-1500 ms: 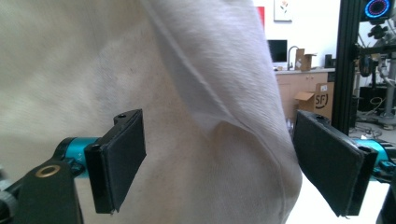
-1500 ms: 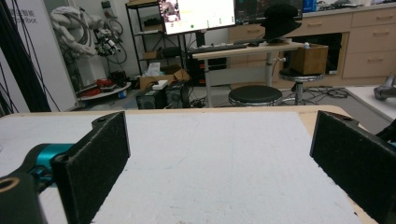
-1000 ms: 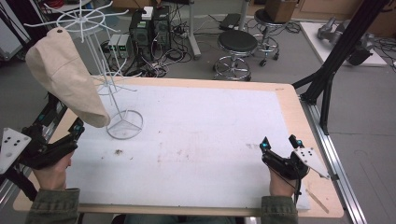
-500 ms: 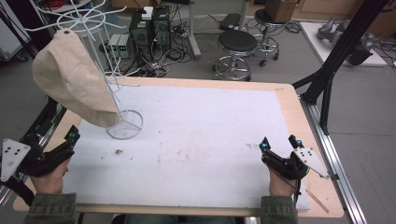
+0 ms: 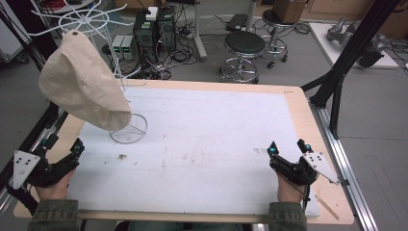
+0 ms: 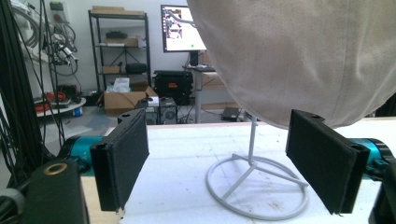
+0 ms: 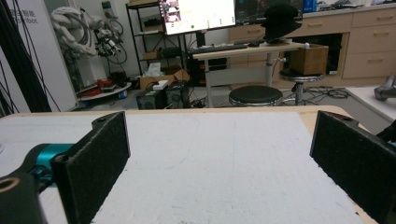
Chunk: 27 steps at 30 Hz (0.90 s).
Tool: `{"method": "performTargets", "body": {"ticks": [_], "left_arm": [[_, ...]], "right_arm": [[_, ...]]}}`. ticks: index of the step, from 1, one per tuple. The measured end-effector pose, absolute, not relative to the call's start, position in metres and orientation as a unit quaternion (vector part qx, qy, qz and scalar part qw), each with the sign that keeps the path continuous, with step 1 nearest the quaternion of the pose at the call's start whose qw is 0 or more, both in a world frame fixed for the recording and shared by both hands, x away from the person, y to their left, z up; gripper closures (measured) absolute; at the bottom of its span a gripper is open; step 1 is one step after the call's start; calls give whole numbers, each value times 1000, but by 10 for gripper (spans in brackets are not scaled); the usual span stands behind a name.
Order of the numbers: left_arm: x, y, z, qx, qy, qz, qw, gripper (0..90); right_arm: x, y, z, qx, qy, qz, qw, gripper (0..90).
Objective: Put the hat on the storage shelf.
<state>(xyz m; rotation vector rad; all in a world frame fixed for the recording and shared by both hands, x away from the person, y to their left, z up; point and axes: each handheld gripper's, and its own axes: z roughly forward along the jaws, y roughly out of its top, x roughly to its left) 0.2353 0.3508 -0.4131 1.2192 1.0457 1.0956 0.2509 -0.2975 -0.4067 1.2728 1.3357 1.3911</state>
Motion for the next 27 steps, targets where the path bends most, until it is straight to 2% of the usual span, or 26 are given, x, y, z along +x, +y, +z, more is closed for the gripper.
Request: {"method": "performTargets", "body": {"ticks": [13,27], "left_arm": [[240,356,-431,528,459,458,548,214],[235,357,-428,511,457,466,560,210]], "right_arm": [[251,-297,-407,503,532,552,398,39],[250,-296,-407,507,533,545,403,38]]}}
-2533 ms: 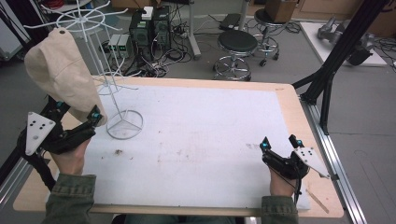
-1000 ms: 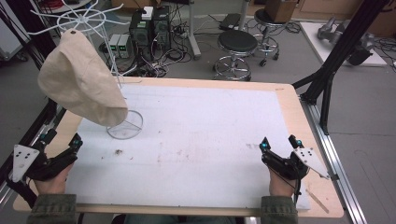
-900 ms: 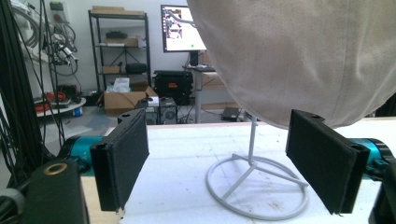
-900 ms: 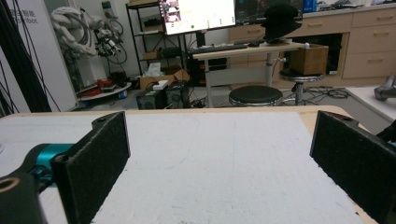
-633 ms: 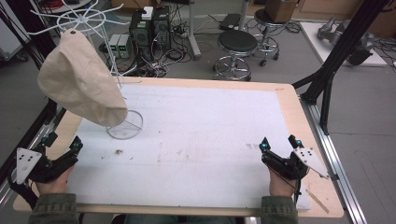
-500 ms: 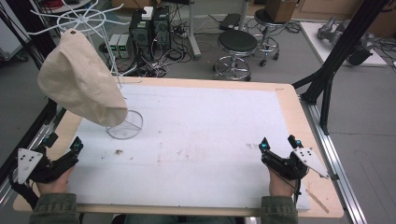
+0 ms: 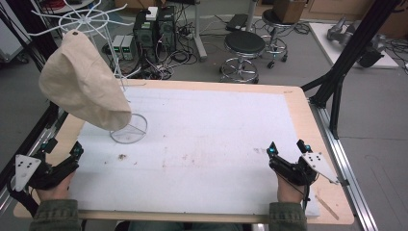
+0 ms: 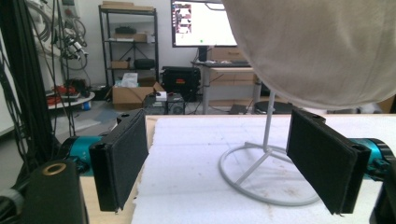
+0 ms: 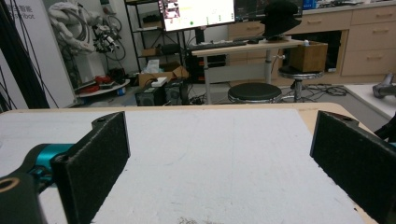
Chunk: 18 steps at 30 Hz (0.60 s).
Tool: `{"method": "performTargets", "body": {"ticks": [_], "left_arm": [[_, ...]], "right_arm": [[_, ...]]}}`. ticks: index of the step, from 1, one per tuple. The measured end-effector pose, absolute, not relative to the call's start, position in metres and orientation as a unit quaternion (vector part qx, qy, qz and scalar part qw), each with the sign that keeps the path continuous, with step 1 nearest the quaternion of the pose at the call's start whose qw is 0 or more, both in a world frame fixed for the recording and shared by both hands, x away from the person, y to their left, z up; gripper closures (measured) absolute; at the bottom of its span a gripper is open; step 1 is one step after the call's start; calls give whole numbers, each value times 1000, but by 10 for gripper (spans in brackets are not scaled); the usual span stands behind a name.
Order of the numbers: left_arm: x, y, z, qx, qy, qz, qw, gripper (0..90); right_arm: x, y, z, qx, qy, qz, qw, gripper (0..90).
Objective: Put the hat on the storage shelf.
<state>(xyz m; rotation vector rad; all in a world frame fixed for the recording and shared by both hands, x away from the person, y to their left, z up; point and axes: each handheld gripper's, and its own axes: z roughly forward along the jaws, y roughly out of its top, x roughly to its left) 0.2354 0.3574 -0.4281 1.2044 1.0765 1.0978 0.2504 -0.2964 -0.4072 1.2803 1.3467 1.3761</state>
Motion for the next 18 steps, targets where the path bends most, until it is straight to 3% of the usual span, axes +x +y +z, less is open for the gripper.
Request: {"method": "performTargets", "body": {"ticks": [18], "left_arm": [[233,360,-425,501,457,467,567,224]], "right_arm": [[250,-296,-407,507,535,544,401,38]]}}
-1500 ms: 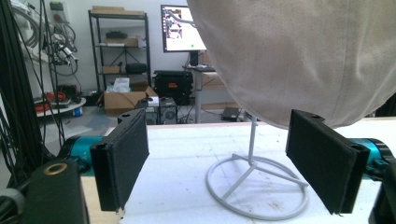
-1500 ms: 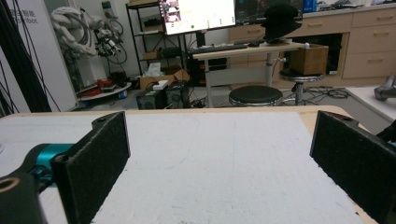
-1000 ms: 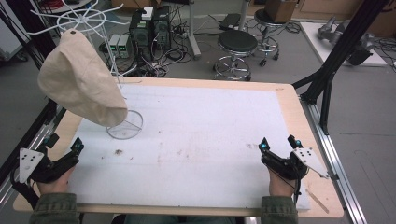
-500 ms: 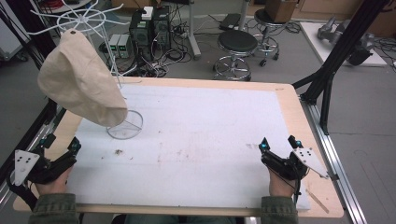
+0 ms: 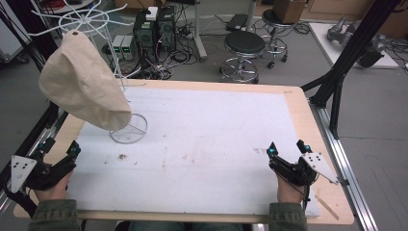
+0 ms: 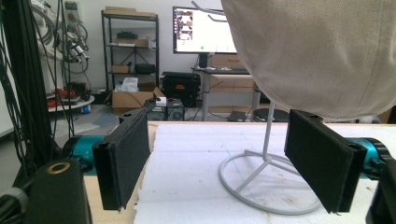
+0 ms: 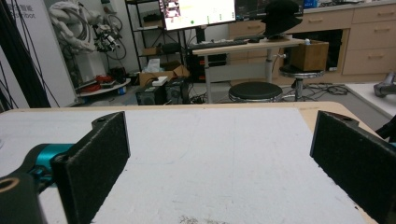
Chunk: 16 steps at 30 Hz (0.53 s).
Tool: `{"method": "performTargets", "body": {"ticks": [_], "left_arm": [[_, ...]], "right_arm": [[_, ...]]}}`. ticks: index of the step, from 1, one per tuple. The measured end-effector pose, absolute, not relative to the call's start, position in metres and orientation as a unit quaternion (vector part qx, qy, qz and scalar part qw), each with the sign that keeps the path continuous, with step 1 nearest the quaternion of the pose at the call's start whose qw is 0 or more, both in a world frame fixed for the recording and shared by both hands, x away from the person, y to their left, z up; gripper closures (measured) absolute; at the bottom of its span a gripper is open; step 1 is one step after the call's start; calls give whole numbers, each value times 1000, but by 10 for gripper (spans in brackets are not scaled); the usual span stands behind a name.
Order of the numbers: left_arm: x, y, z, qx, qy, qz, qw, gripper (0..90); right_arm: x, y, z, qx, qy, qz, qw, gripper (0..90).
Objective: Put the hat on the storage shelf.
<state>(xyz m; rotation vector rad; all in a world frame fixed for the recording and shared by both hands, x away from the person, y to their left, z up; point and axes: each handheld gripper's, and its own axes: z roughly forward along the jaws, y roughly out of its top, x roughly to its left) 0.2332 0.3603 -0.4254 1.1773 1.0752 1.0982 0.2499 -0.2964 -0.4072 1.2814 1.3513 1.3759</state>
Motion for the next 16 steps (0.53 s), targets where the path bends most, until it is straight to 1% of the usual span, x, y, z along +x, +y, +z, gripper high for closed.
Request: {"method": "performTargets", "body": {"ticks": [16], "left_arm": [[233,359,-425,501,459,467,567,217]], "right_arm": [[251,-297,-408,510,535,544,398,38]]}}
